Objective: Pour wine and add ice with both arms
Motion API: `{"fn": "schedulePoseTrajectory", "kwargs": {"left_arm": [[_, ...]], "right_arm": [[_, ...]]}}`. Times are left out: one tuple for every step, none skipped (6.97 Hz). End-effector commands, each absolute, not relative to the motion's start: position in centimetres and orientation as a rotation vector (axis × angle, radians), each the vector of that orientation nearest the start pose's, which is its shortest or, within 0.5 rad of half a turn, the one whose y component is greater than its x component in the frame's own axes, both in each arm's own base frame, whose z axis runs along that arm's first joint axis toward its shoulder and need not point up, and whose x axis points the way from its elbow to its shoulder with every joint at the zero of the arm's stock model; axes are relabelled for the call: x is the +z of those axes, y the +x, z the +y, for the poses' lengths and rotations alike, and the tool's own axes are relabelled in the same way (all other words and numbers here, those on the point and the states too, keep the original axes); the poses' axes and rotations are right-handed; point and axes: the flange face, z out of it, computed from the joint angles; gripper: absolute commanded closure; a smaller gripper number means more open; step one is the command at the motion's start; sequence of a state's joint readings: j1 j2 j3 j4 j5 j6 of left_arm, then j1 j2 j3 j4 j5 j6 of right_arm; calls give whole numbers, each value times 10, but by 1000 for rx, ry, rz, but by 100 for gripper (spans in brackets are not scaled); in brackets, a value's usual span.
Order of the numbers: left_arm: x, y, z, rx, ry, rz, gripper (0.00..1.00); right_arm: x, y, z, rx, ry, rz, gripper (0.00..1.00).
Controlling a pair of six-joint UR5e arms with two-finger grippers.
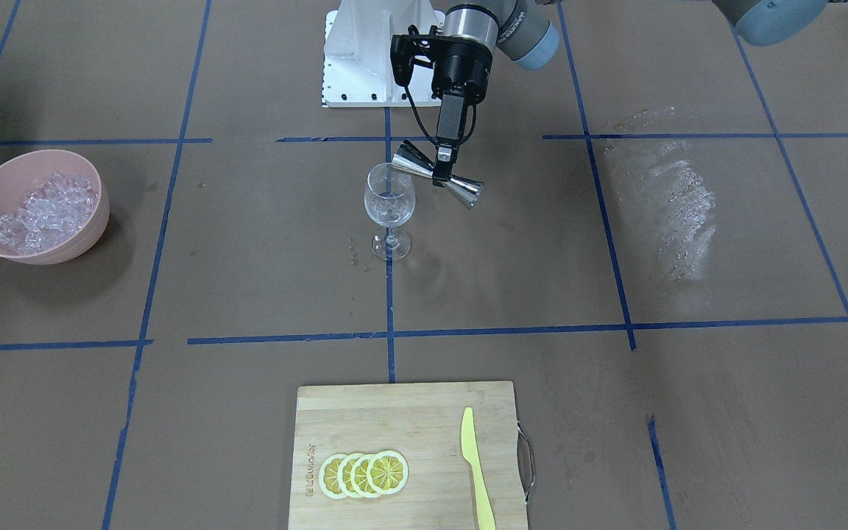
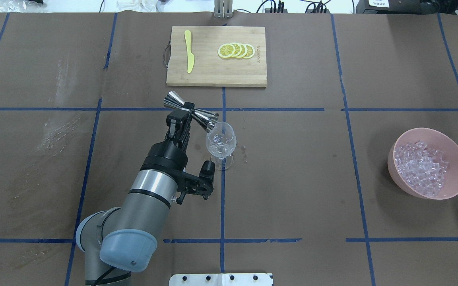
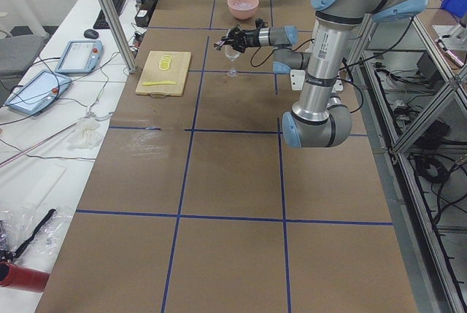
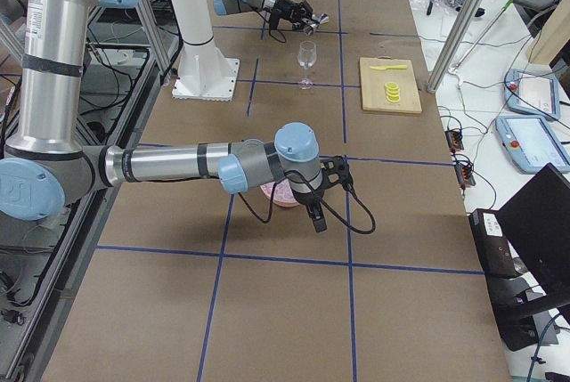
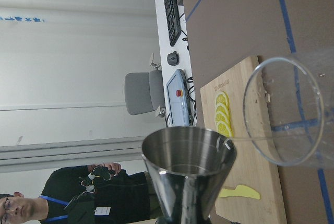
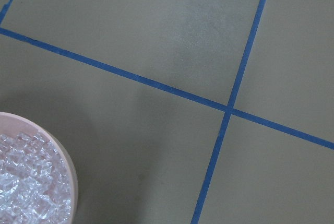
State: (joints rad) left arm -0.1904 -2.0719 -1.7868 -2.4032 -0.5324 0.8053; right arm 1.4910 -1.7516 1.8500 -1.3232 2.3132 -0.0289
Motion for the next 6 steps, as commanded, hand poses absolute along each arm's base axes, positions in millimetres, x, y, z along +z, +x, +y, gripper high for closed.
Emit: {"fn": "schedulePoseTrajectory", "kwargs": {"left_arm": [[176, 492, -322, 838, 1623, -347, 100], [174, 483, -325, 771, 1659, -309, 100], [175, 480, -328, 676, 1666, -207, 100], [180, 483, -327, 536, 1660, 3, 100], [180, 488, -329, 379, 1623, 309, 100], [184, 491, -332, 302, 1578, 396, 100]], "right_arm": [[577, 31, -437, -232, 314, -744, 0], [577, 31, -437, -231, 312, -743, 0], [577, 31, -437, -232, 314, -744, 0], [577, 31, -437, -232, 314, -743, 0], [577, 31, -437, -233, 315, -742, 0], [577, 31, -437, -233, 315, -742, 0]]}}
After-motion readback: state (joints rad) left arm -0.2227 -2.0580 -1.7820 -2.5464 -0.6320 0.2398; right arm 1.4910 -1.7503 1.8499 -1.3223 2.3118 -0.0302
